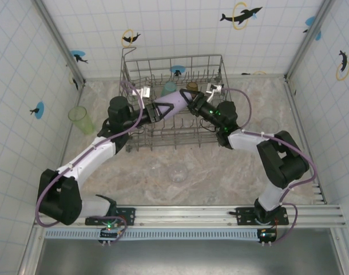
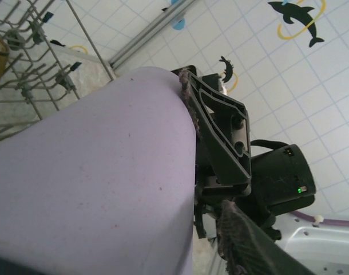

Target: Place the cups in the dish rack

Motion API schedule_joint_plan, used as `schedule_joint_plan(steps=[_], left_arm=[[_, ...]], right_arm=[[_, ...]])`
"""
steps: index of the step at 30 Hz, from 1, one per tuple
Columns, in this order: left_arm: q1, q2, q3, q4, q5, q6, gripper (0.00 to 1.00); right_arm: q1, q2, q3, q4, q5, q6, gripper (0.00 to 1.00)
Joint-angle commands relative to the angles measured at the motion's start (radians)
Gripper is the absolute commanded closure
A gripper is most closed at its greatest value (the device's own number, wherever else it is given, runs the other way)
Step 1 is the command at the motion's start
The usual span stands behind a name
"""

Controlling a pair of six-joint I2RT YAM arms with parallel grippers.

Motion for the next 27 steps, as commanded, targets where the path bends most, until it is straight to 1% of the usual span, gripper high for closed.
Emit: schedule_joint_plan(steps=[1,3,4,5,11,17,19,22,25,27], left_arm=[[-0.006,-0.015,0.069,-0.091,-0.030,0.076,0.47],[-0.004,-0.022,0.082,-0.143,-0.054,0.106,0.35],[-0.005,-0.026,0.082,-0.167,-0.069,0.119,0.30],[-0.005,-0.032,0.122,-0.195,-0.088,0.135,0.25],[-0.005,-0.063,0.186,-0.342,-0.203,0.254,0.04],[0.037,-0.075,0.250,-0.493,-0.309,0.337,0.03],[0.063,-0.081,0.260,-0.531,-0.353,0.344,0.03],[0.104,-0.106,0.231,-0.552,-0.423,0.326,0.03],[0.168,-0.117,0.214,-0.568,-0.406,0.308,0.03],[0.226,-0.119,0.220,-0.586,-0.391,0.292,0.03]], right_arm=[[-0.017,-0.075,0.003,-0.033,0.010,-0.080,0.63],[-0.028,-0.092,0.004,-0.064,0.013,-0.105,0.63],[-0.033,-0.099,0.005,-0.079,0.014,-0.115,0.63],[-0.040,-0.109,0.008,-0.097,0.015,-0.129,0.63],[-0.079,-0.163,0.037,-0.248,0.036,-0.243,0.63],[-0.095,-0.220,0.080,-0.435,0.116,-0.411,0.61],[-0.098,-0.231,0.098,-0.486,0.147,-0.463,0.61],[-0.102,-0.238,0.135,-0.584,0.205,-0.524,0.63],[-0.103,-0.235,0.176,-0.663,0.261,-0.583,0.64],[-0.103,-0.229,0.196,-0.697,0.300,-0.613,0.64]])
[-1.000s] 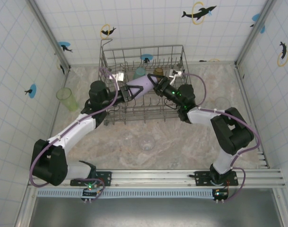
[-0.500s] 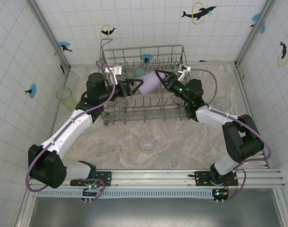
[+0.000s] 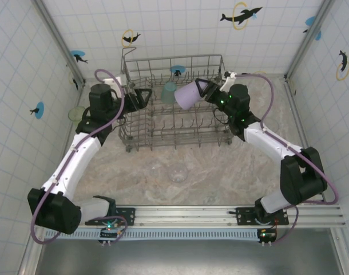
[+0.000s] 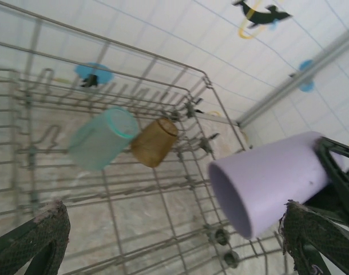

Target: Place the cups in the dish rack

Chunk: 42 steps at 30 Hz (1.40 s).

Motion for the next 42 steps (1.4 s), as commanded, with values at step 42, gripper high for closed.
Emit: schedule_joint_plan(steps=[42], left_arm=[[0.444,-0.136,-0.378,0.177,0.033,0.061,0.03]], right_arm=[[0.005,0.291,0.307,-0.058,0.559,-0.683,0.65]])
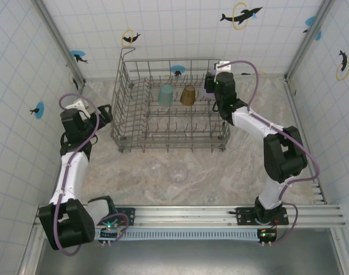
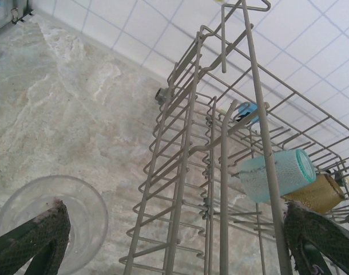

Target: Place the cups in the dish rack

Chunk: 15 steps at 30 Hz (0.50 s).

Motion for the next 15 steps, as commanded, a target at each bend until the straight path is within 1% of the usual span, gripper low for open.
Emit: schedule_joint_plan(steps=[1,5,15], left_arm=[[0.009,0.008,-0.020,0.045,0.069,-0.033,0.03],[0.008,0.021,-0.022,0.064,0.121,-0.060,0.03],[0.008,0.019,-0.037,0.099,0.175,-0.097,0.03]], right_arm=[[0.006,0.023,0.051,0.075,0.029,-0.025,0.66],[0.007,0.031,0.042,0.070,0.036,-0.017,0.65],[0.008,0.088,0.058,0.055,0.031,-0.007,0.65]])
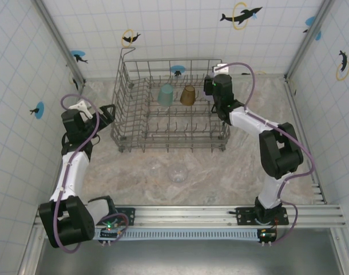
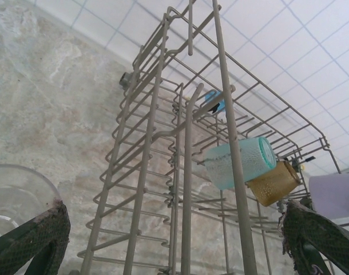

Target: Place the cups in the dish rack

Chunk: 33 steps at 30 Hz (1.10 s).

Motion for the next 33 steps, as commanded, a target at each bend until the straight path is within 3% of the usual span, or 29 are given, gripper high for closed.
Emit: schedule_joint_plan(steps=[1,19,33], left_arm=[[0.006,0.001,-0.014,0.041,0.045,-0.025,0.03],[0.005,0.073,-0.028,0.151,0.172,-0.133,0.03],[0.009,0.056,-0.010,0.119,0.144,-0.104,0.03]], right_arm=[[0.006,0.040,0.062,0.037,0.013,0.005,0.65],[-0.030,0.237,0.224,-0.078,0.004,0.001,0.65],[-0.083,0.416,0.483,-0.204,0.047,-0.088,0.66]])
